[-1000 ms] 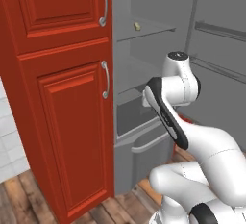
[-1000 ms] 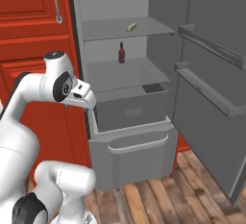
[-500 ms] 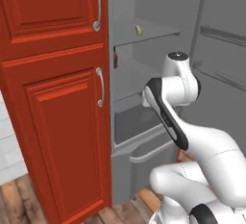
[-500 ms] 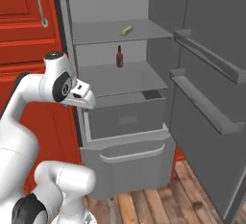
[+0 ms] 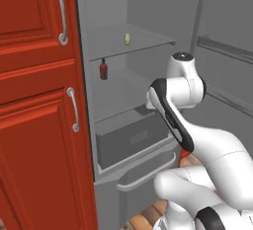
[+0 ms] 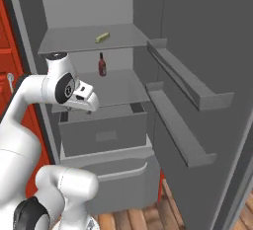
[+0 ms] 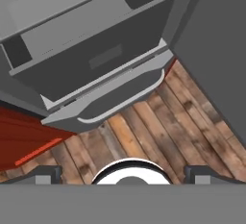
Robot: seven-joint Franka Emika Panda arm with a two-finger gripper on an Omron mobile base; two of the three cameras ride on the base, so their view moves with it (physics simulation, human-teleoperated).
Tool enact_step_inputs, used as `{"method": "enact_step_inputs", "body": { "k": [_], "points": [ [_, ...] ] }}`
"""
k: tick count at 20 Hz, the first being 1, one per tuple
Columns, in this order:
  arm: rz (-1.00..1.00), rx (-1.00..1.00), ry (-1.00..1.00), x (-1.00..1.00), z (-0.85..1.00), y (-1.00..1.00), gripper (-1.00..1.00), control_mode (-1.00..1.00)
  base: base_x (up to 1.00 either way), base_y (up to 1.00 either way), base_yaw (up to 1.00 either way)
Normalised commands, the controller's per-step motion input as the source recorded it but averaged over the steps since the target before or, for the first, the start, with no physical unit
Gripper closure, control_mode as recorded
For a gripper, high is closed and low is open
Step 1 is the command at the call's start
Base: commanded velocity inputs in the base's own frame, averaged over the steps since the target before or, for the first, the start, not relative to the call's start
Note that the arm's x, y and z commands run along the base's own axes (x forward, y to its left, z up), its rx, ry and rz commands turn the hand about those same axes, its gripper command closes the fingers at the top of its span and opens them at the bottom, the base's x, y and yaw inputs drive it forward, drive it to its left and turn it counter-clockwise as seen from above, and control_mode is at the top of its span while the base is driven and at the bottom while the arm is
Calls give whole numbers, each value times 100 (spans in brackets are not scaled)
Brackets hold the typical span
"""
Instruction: Retrieve the butter from the fridge and place it on a plate on the dining table. Then retrieve the butter knife by the fridge and place it near the plate.
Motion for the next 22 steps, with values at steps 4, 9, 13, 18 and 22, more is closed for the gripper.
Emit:
{"method": "enact_step_inputs", "body": {
  "k": [4, 9, 13, 18, 22],
  "points": [
    [0, 0, 0, 0, 0, 0, -100, 100, 23, -16, 16],
    [0, 0, 0, 0, 0, 0, -100, 100, 35, -3, 19],
    [0, 0, 0, 0, 0, 0, -100, 100, 35, -13, 15],
    [0, 0, 0, 0, 0, 0, -100, 100, 36, -11, 10],
    [0, 0, 0, 0, 0, 0, -100, 100, 60, -16, 10]
  ]
}}
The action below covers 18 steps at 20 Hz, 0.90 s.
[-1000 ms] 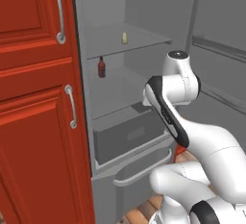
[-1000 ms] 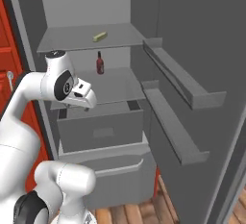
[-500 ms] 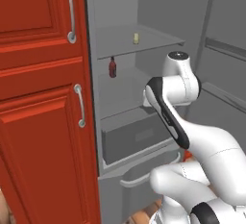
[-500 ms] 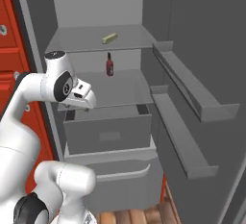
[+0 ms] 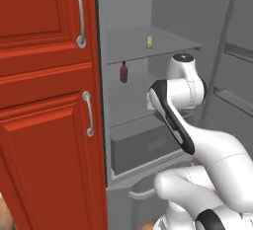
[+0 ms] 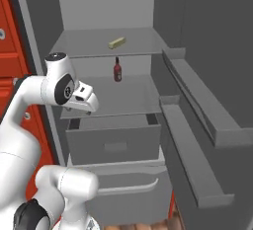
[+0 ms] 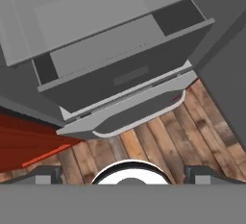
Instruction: Retrieve the butter from the fridge and place it on a plate on the dining table. Then retrieve the butter knife by the fridge and place it near the plate.
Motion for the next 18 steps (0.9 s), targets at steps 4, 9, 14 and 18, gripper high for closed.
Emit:
{"method": "enact_step_inputs", "body": {
  "k": [4, 9, 14, 18],
  "points": [
    [0, 0, 0, 0, 0, 0, -100, 100, 54, -13, 9],
    [0, 0, 0, 0, 0, 0, -100, 100, 58, -19, 10],
    [0, 0, 0, 0, 0, 0, -100, 100, 61, -26, 11],
    [0, 0, 0, 0, 0, 0, -100, 100, 45, -33, 10]
  ]
}}
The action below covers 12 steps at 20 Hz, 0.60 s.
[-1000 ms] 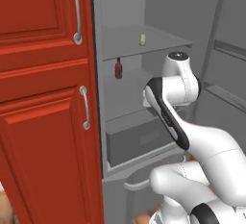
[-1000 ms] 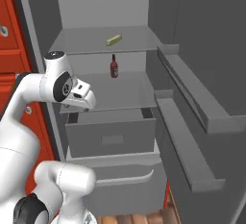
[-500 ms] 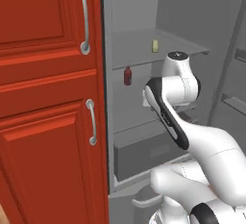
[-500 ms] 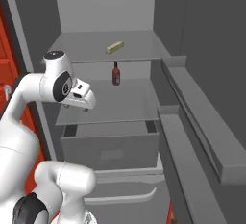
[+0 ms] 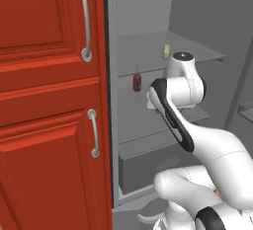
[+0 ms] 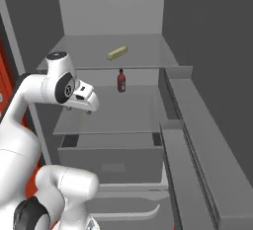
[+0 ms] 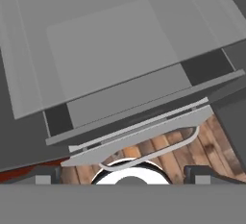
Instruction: Retrieve the butter from the fridge and place it on a plate on the dining table. Then retrieve the butter knife by the fridge and place it near the plate.
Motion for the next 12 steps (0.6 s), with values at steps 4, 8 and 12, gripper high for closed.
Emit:
{"method": "enact_step_inputs", "body": {
  "k": [4, 8, 12],
  "points": [
    [0, 0, 0, 0, 0, 0, -100, 100, 17, -44, 6],
    [0, 0, 0, 0, 0, 0, -100, 100, 2, -59, 1],
    [0, 0, 0, 0, 0, 0, -100, 100, 0, -19, 0]
  ]
}}
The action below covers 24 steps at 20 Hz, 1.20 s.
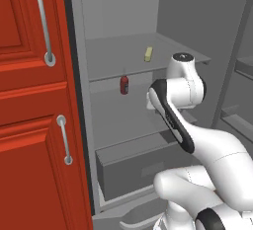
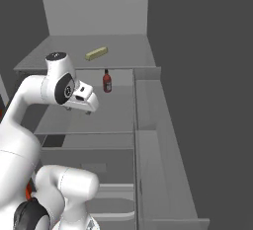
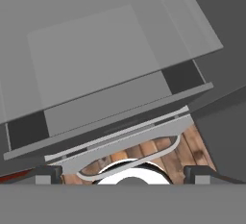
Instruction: Retrieve the butter from the fridge and place it on a plate on the dining table. Then retrieve the butter knife by the fridge and place it near the plate.
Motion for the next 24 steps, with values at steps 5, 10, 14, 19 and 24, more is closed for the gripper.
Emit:
{"method": "enact_step_inputs", "body": {
  "k": [5, 10, 14, 19, 24],
  "points": [
    [0, 0, 0, 0, 0, 0, -100, 100, 12, 0, 0],
    [0, 0, 0, 0, 0, 0, -100, 100, 7, 0, 0],
    [0, 0, 0, 0, 0, 0, -100, 100, 0, 0, 0],
    [0, 0, 0, 0, 0, 0, -100, -100, 0, 0, 0],
    [-3, 0, -8, 0, 5, 1, -100, -100, 0, 0, 0]
  ]
}}
